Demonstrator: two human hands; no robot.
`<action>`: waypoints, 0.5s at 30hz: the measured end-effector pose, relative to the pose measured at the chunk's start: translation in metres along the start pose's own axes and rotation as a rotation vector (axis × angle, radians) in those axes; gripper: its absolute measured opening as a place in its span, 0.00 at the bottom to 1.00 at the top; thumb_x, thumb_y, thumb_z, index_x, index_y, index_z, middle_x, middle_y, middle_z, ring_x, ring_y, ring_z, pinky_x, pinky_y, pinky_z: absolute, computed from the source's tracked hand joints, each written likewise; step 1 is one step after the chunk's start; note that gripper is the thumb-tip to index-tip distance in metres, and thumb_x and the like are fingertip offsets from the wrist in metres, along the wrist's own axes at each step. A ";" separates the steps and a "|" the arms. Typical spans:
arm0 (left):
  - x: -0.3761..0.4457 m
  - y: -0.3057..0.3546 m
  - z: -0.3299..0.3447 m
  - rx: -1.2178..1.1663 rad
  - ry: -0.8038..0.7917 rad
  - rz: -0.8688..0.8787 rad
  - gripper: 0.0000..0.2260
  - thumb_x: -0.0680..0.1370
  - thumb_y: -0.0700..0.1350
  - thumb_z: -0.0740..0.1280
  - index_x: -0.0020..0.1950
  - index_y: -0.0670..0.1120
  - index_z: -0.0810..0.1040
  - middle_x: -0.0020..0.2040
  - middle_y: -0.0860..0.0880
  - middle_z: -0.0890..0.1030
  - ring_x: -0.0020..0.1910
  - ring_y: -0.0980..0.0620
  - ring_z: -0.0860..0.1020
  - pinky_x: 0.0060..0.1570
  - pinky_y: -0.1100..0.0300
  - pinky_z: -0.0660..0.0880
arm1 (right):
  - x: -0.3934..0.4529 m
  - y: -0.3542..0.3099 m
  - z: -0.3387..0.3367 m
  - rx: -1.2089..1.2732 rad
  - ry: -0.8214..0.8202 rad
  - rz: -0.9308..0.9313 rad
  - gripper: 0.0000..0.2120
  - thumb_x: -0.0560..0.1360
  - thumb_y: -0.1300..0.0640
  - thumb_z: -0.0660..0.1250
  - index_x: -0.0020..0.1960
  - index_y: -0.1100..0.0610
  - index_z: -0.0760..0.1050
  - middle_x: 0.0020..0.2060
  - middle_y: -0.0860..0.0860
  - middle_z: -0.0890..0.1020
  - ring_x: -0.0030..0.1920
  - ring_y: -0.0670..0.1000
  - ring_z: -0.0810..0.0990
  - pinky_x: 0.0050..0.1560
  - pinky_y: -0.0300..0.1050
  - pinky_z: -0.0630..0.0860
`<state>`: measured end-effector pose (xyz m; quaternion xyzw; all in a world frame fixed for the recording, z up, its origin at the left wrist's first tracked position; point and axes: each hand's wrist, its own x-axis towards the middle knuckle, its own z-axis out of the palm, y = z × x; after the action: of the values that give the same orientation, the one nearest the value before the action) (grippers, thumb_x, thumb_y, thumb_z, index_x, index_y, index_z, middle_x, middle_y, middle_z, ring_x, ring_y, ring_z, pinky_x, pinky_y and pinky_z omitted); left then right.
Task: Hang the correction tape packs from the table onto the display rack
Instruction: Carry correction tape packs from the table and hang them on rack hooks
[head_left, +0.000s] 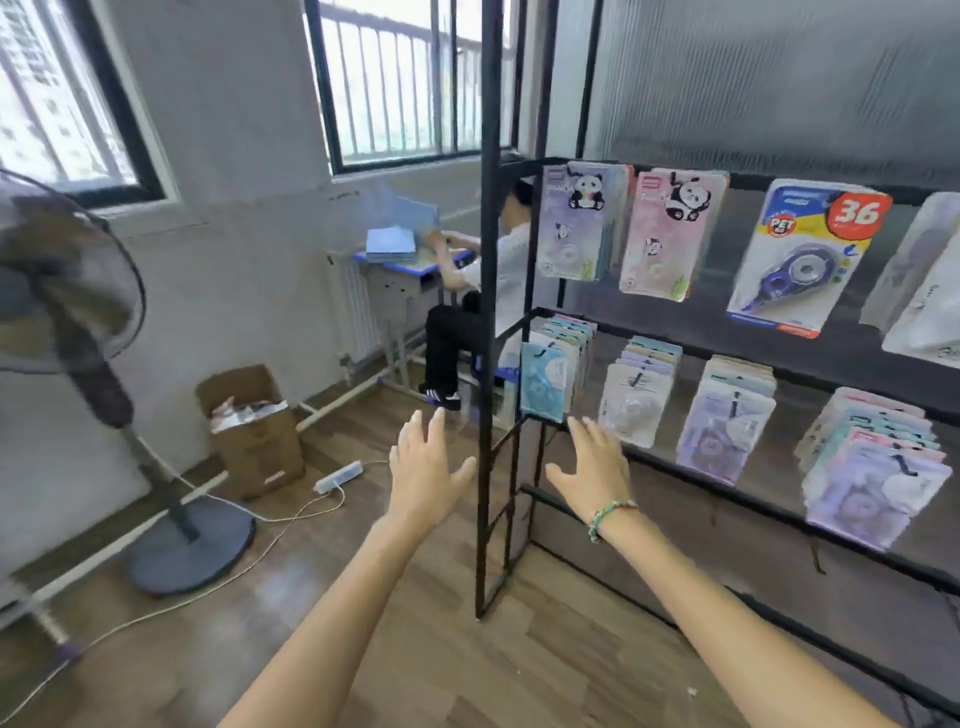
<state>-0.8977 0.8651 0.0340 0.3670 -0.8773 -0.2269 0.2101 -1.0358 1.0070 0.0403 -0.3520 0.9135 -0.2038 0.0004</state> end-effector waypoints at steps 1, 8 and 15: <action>-0.001 -0.021 -0.014 0.023 0.016 -0.020 0.33 0.79 0.53 0.65 0.78 0.46 0.54 0.78 0.41 0.54 0.77 0.43 0.53 0.75 0.45 0.55 | 0.003 -0.023 0.008 0.004 -0.010 -0.035 0.33 0.77 0.46 0.63 0.77 0.55 0.55 0.76 0.53 0.58 0.74 0.54 0.56 0.73 0.50 0.57; -0.013 -0.175 -0.125 0.141 0.090 -0.220 0.34 0.79 0.54 0.63 0.79 0.45 0.51 0.78 0.38 0.54 0.77 0.41 0.51 0.73 0.43 0.55 | 0.004 -0.206 0.076 0.051 -0.075 -0.275 0.32 0.77 0.47 0.63 0.77 0.54 0.54 0.76 0.51 0.58 0.75 0.53 0.55 0.74 0.49 0.55; -0.052 -0.300 -0.222 0.211 0.184 -0.444 0.34 0.80 0.54 0.61 0.79 0.48 0.46 0.78 0.40 0.51 0.77 0.42 0.51 0.74 0.45 0.52 | -0.011 -0.359 0.143 0.092 -0.156 -0.467 0.31 0.76 0.50 0.63 0.76 0.55 0.57 0.75 0.53 0.60 0.74 0.53 0.57 0.73 0.48 0.55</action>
<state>-0.5808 0.6615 0.0368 0.5895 -0.7713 -0.1404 0.1948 -0.7760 0.7212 0.0417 -0.5678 0.7944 -0.2120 0.0399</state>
